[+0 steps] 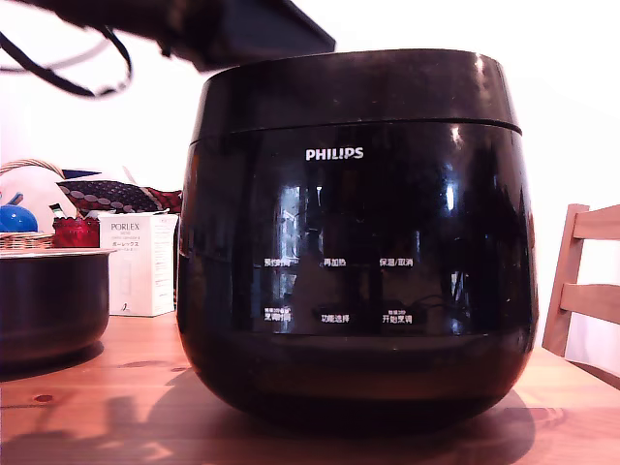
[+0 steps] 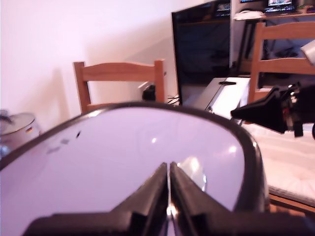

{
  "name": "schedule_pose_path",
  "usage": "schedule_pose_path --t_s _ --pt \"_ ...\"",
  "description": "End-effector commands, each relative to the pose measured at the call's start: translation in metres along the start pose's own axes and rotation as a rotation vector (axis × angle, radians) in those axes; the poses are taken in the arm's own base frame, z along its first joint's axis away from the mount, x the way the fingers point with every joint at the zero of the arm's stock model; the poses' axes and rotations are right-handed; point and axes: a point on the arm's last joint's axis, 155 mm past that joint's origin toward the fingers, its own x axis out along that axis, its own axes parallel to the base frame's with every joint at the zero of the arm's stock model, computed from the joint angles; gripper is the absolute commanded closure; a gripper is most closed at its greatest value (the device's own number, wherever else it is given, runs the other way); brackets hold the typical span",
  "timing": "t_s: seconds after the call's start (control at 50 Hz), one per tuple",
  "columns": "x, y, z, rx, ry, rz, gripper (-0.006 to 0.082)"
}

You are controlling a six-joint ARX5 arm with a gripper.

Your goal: Open the rice cooker by pressing the large metal button on the top of its lid with medium force

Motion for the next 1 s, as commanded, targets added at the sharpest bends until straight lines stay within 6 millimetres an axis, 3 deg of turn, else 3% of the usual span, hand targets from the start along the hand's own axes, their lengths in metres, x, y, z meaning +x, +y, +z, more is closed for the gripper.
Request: schedule_pose_path --t_s 0.0,0.18,0.98 --pt "0.004 -0.003 0.005 0.008 -0.011 -0.011 0.0789" --pt "0.007 -0.003 0.0 -0.006 0.03 -0.017 0.0789" --pt "0.005 -0.014 -0.082 -0.094 0.333 -0.036 0.0789"
